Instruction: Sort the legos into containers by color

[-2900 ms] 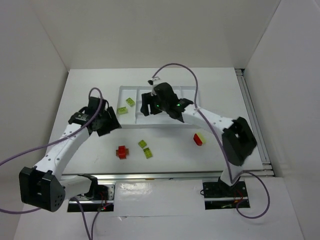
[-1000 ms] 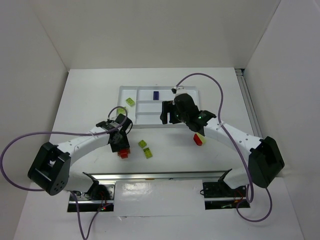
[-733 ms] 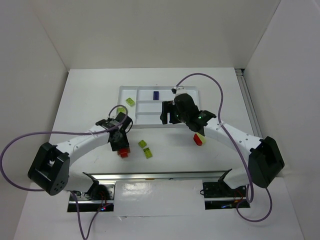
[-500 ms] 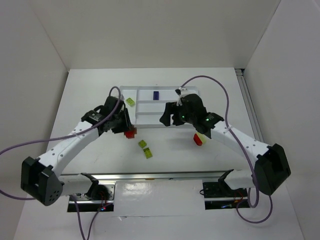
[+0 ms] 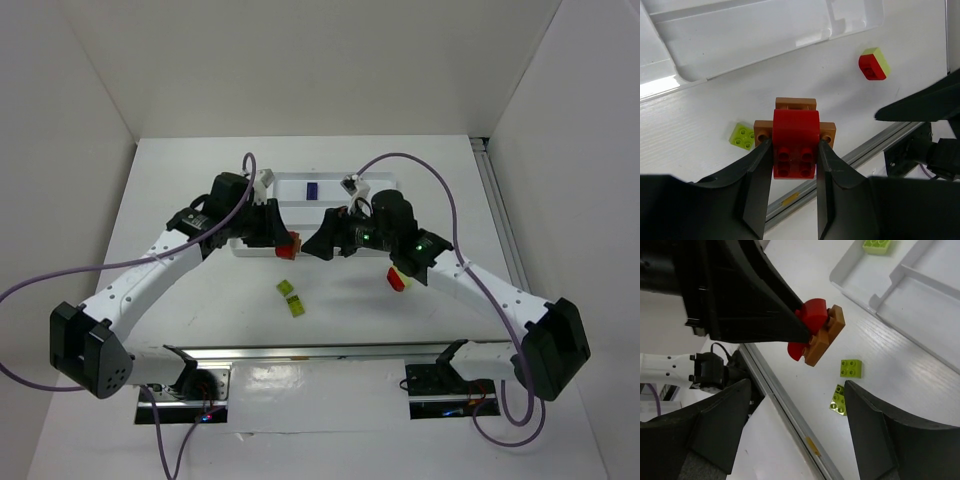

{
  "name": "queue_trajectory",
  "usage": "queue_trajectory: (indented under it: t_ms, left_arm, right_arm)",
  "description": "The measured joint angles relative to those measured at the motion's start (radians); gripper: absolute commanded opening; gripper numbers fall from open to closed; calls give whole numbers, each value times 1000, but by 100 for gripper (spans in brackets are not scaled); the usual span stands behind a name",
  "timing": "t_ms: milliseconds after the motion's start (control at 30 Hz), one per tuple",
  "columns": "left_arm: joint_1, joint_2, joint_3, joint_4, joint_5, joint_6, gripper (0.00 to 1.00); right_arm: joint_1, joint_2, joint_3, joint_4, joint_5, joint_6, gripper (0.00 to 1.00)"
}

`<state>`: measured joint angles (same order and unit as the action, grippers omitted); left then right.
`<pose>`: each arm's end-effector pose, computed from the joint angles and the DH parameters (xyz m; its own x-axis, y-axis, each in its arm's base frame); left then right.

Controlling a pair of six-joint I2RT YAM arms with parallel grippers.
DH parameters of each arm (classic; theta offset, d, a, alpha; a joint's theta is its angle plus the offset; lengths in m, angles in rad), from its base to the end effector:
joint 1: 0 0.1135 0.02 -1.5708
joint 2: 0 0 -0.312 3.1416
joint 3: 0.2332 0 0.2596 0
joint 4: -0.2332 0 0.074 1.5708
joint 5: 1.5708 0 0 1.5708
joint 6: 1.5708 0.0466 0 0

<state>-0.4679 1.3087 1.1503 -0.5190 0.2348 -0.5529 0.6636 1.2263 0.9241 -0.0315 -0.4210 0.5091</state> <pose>0.2548 -0.1409 0.3595 -0.7914 -0.1723 -0.5865 0.2172 0.8176 -0.5333 0.2118 0.1898 0.3511 -0.6476 0.0584 -0.7598 -0.6307 0.5185 0.5774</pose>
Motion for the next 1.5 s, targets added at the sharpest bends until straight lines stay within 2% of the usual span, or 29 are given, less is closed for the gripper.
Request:
queue_trajectory:
  t_ms: [333,433,467,567,667,700,733,833,967,1067,1133,1500]
  left_arm:
    - [0,3,2,13,24,2,0]
    - [0,3,2,14,27,2,0]
    - [0,3,2,14,29,2,0]
    - [0,3,2,18,37,2,0]
    - [0,3,2,21,45,2,0]
    - [0,3,2,22,48,2,0]
    - [0,3,2,23,51,2,0]
    - [0,3,2,26,57,3,0]
    - [2,3,2,25,60,3,0]
    - [2,3,6,23,61,4,0]
    - [3,3,13,18,60,4,0]
    - [22,6,52,19,86,5,0]
  right_arm:
    - [41,105,0,45,10,55,73]
    - [42,120,0,81,9,68,66]
    - [43,126,0,92,8,71,61]
    - [43,148,0,114,4,79,60]
    - [43,171,-1,142,-5,83,52]
    - [43,175,-1,150,-7,87,52]
    - [43,176,-1,156,-9,92,46]
    - [43,177,-2,172,-9,99,39]
    - [43,177,-16,188,-5,107,36]
    - [43,177,-24,201,-3,116,27]
    - [43,177,-31,208,-4,122,18]
    - [48,177,-55,196,22,119,15]
